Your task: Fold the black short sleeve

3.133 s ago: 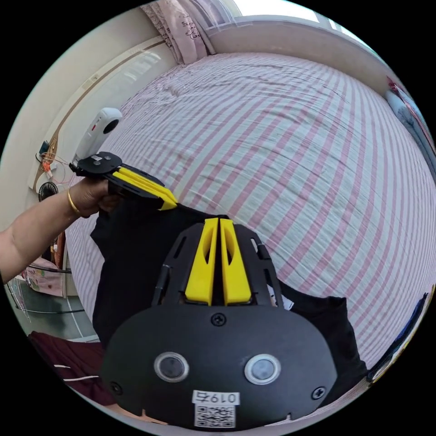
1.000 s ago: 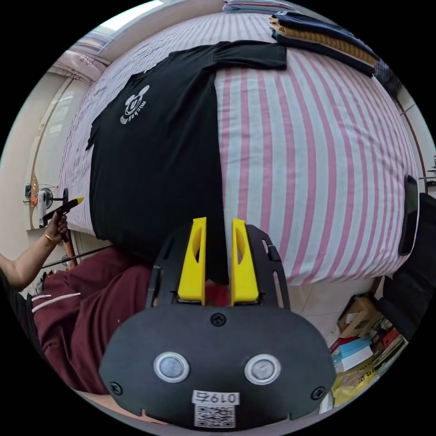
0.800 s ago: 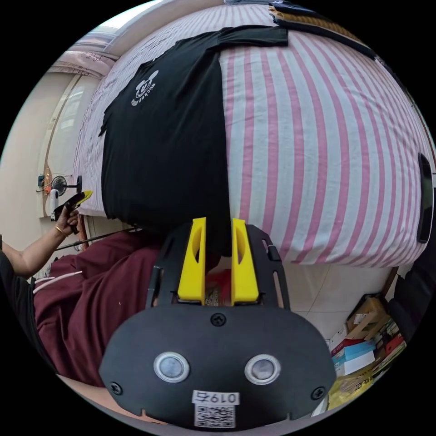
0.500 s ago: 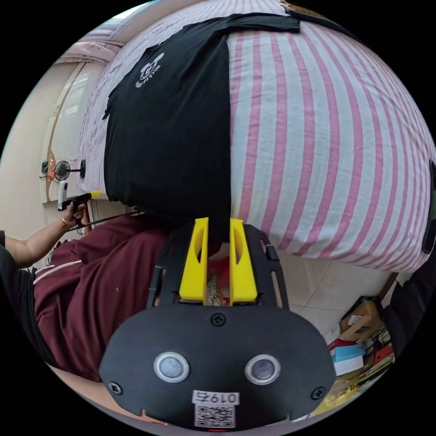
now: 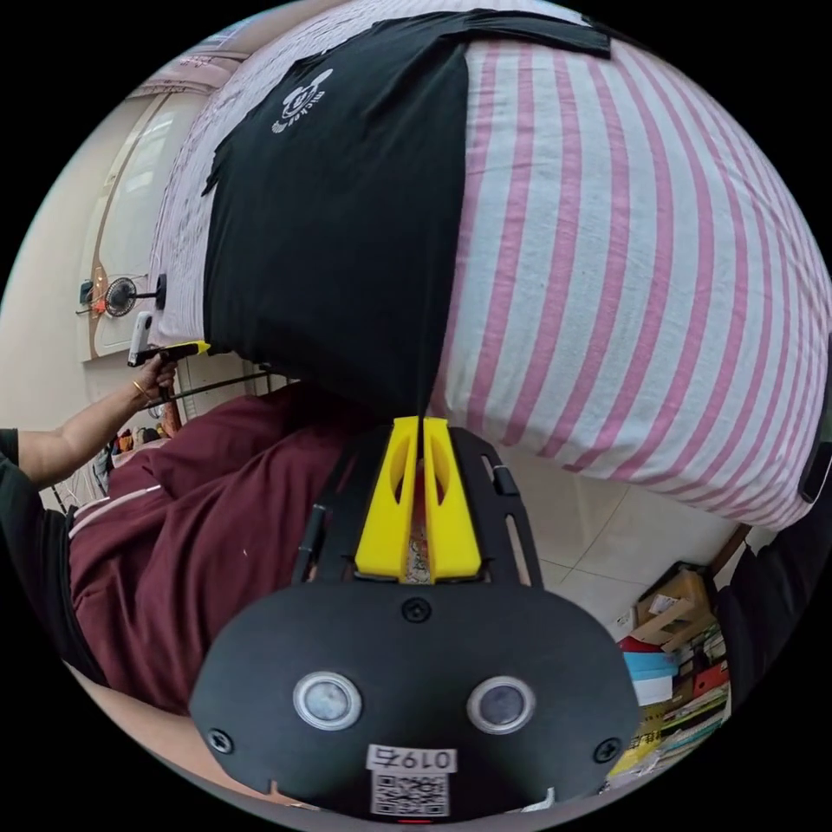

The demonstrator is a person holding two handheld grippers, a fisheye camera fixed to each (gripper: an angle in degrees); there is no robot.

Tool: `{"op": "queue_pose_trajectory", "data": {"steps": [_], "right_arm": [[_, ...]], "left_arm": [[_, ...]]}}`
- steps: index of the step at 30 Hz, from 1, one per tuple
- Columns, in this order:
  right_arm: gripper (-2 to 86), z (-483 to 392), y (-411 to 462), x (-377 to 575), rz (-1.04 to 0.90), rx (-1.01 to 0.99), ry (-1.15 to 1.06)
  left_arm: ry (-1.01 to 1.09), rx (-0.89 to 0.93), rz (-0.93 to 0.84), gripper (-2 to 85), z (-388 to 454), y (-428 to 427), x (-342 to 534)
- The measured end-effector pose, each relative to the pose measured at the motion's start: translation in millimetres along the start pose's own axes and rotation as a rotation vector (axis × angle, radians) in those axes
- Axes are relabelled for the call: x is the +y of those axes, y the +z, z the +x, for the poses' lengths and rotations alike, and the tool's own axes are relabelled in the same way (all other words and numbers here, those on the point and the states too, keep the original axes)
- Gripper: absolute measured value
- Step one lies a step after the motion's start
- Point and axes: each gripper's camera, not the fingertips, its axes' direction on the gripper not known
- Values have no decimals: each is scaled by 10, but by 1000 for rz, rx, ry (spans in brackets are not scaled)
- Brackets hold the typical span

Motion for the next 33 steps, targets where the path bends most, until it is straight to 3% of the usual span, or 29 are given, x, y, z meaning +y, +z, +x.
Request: {"op": "queue_pose_trajectory", "data": {"steps": [12, 16, 21, 25, 30, 33], "right_arm": [[26, -615, 809, 20, -186, 253, 7], [-1, -1132, 452, 256, 23, 313, -4], [-6, -2113, -189, 398, 408, 399, 0], [-7, -2842, -510, 569, 668, 384, -85], [-7, -3244, -460, 773, 794, 371, -212], [-8, -3328, -261, 800, 733, 276, -337]], "left_arm": [[23, -252, -247, 9, 799, 484, 249], [8, -202, -25, 7, 1413, 99, 615], [119, -339, 249, 7, 2657, -399, 846], [323, -420, 458, 7, 3742, -678, 1058], [512, -396, 526, 7, 4467, -769, 1315], [531, -362, 512, 7, 4657, -733, 1435]]}}
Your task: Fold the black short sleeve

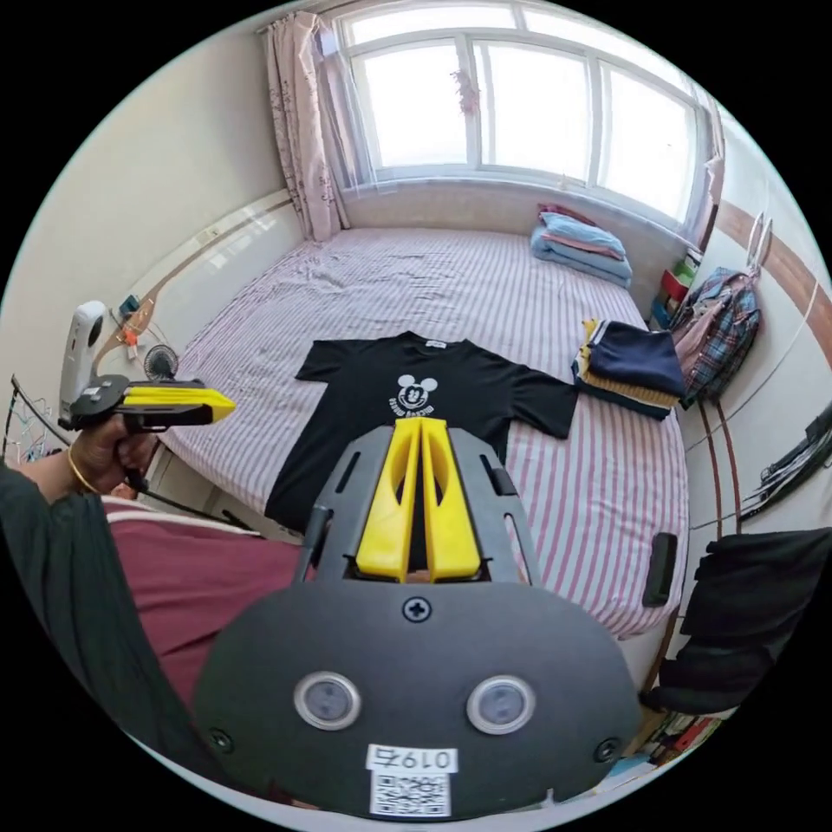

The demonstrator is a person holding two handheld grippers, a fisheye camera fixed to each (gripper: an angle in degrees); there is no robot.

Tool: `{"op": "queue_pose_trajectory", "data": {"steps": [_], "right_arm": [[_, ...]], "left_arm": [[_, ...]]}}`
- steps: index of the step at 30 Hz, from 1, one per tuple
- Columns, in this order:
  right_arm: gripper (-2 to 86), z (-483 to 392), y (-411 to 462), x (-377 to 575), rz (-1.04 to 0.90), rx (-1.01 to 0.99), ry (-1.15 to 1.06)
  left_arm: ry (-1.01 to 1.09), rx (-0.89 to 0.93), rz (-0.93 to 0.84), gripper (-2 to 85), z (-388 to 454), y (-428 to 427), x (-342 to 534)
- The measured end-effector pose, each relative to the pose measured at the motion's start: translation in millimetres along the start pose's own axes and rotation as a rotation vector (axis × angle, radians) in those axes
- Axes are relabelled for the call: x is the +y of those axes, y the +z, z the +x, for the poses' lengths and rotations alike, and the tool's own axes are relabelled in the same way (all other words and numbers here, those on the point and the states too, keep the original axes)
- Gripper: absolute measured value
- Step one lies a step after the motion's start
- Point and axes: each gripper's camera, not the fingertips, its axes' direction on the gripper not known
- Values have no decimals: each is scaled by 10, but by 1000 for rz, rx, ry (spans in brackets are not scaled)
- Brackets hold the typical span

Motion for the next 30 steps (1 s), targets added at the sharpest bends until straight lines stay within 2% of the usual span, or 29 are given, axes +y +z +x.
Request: {"op": "queue_pose_trajectory", "data": {"steps": [2, 4, 6, 8, 10, 13, 19, 22, 27, 30], "right_arm": [[-8, -136, 76, 103, 18, -9, -87], [-9, -262, 185, 237, 53, -9, -147], [-9, -275, 339, 277, -16, -9, -133], [-9, -251, 513, 299, -81, -1, -104], [-9, -210, 737, 316, -145, 23, -99], [-8, -95, 927, 341, -172, 39, -64], [-8, 59, 1243, 469, -171, 41, -41], [-8, 81, 1379, 530, -118, 63, -66], [-8, 104, 1571, 557, -40, 95, -48], [-8, 86, 1722, 577, -3, 106, -40]], "left_arm": [[-23, 62, 31, 7, 107, -24, 40], [-63, 36, 88, 7, 176, -68, 90], [-59, -14, 79, 7, 266, -81, 96], [-100, -141, 48, 7, 371, -61, 87], [-163, -165, 44, 7, 406, -42, 83], [-238, -186, -13, 7, 460, 17, 51], [-218, -280, -21, 7, 607, 13, -4], [-215, -256, -3, 7, 561, -18, -57], [-301, -87, 63, 8, 220, -138, -173], [-295, -125, 57, 8, -38, -185, -270]]}}
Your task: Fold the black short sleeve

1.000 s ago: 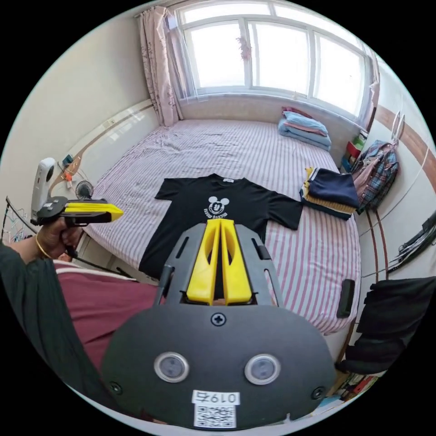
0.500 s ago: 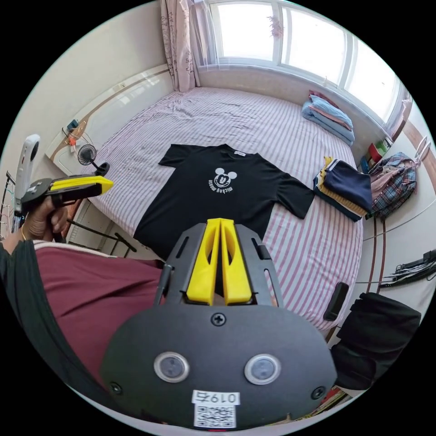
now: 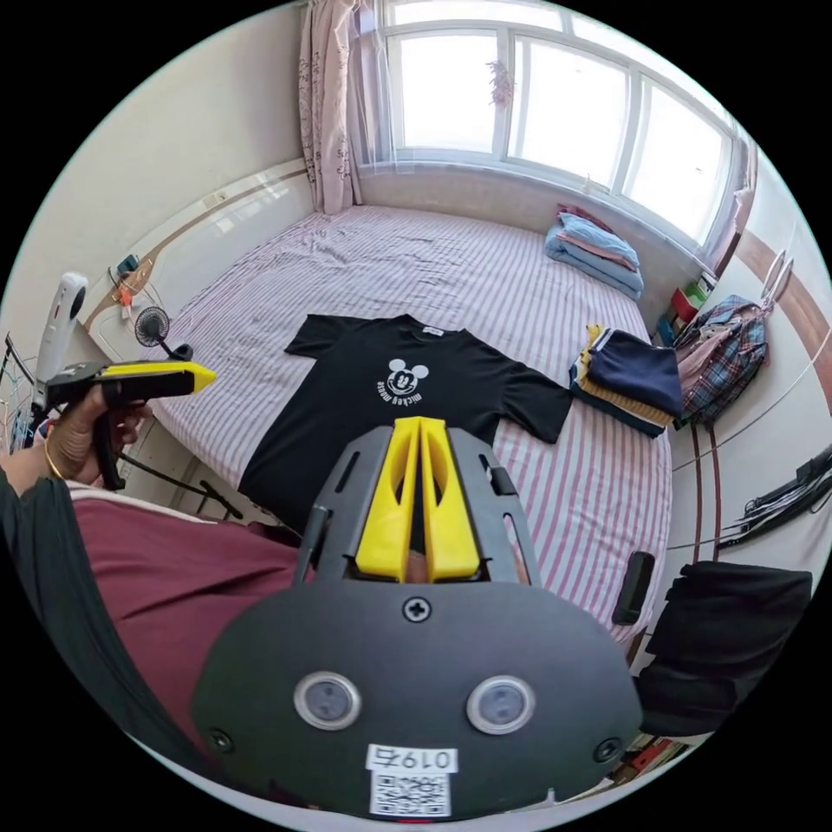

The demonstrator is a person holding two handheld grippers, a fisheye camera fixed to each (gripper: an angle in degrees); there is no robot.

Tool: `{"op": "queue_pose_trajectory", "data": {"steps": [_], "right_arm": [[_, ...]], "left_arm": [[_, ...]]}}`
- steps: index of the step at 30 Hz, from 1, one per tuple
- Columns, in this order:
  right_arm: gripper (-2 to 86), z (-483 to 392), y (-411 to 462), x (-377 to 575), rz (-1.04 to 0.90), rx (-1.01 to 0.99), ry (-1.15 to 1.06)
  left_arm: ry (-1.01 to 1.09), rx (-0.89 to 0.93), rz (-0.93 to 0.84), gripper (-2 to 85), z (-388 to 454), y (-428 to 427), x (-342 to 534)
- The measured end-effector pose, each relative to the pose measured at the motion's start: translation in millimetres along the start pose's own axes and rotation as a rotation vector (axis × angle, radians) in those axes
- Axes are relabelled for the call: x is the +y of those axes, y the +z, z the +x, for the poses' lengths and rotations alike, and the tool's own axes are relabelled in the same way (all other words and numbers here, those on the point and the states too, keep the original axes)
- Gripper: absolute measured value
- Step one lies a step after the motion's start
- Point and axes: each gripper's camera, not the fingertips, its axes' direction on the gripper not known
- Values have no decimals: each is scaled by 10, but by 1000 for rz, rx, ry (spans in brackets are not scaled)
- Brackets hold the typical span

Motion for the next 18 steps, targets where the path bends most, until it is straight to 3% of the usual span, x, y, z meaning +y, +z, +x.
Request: {"op": "queue_pose_trajectory", "data": {"steps": [7, 12, 18], "right_arm": [[-9, -386, 620, -221, -35, 108, -16], [-10, -703, 1207, -611, -65, -38, 80], [-9, -1292, 2304, -1053, -111, -178, 42]], "left_arm": [[87, -6, -32, 8, -767, -38, -374], [94, 26, -97, 9, -1627, -4, -625], [103, 121, -154, 9, -2856, 210, -1135]]}}
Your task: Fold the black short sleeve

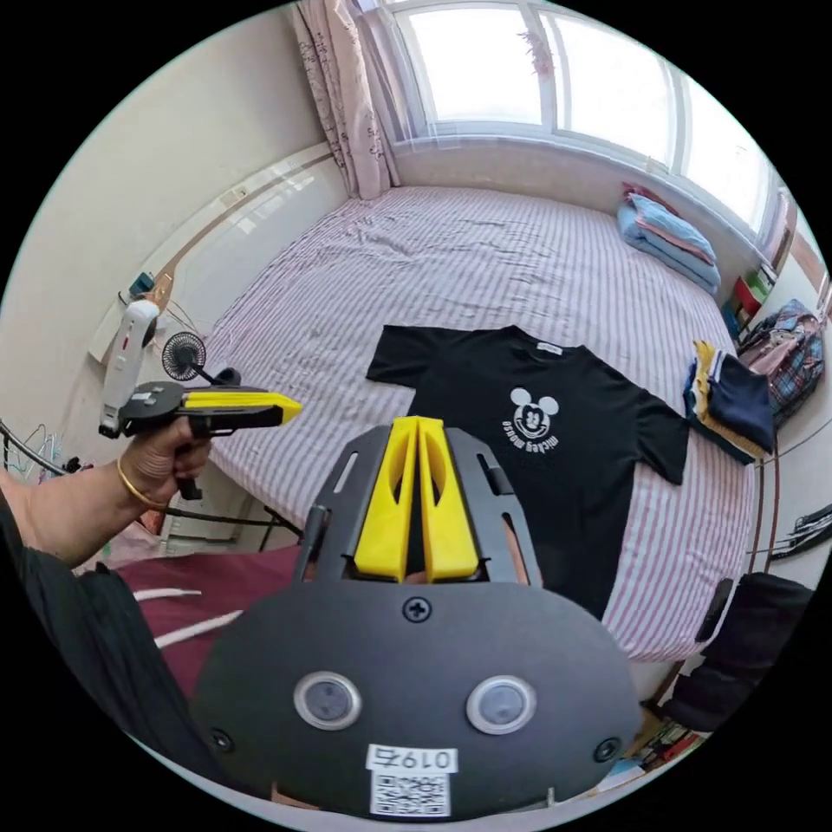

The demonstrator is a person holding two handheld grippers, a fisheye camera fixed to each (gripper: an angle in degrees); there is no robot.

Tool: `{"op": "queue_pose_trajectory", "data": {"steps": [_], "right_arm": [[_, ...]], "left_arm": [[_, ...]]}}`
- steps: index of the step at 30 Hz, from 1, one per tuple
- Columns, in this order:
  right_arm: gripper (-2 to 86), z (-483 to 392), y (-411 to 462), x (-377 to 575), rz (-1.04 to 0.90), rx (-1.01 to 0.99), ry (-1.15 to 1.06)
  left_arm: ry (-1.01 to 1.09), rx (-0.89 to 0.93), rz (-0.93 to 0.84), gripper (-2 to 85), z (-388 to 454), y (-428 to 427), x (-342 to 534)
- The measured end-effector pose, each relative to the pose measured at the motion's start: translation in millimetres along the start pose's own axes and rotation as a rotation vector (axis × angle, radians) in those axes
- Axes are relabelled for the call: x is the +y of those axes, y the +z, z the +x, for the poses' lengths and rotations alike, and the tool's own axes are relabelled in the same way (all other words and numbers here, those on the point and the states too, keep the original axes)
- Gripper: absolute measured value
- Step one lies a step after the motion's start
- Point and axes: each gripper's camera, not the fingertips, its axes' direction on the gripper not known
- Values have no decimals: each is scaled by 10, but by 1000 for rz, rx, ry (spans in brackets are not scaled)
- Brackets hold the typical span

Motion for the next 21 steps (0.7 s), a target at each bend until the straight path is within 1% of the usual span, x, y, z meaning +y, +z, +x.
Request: {"op": "queue_pose_trajectory", "data": {"steps": [2, 3, 8, 11, 13, 15, 17, 19, 21], "right_arm": [[-9, -72, 334, -143, 11, -59, -3], [-9, -131, 557, -240, 2, -71, -23], [-6, -311, 1324, -449, 6, -34, -209], [4, -117, 1816, -570, -13, -81, -263], [51, 122, 2219, -740, -58, -94, -300], [75, 273, 2527, -874, -99, -60, -345], [77, 360, 2812, -950, -105, -4, -410], [72, 331, 3180, -900, -75, 106, -536], [70, 257, 3477, -758, -47, 156, -618]], "left_arm": [[-30, 16, -22, 9, -541, 92, -207], [-43, 14, -25, 9, -677, 117, -262], [-144, 0, -10, 9, -1727, 362, -626], [-256, 72, -23, 9, -2230, 575, -666], [-319, 120, -21, 10, -2478, 711, -656], [-381, 161, -12, 11, -2686, 834, -665], [-436, 159, -12, 14, -2933, 963, -768], [-463, 151, 27, 18, -3164, 1001, -900], [-476, 153, 54, 25, -3436, 1021, -1083]]}}
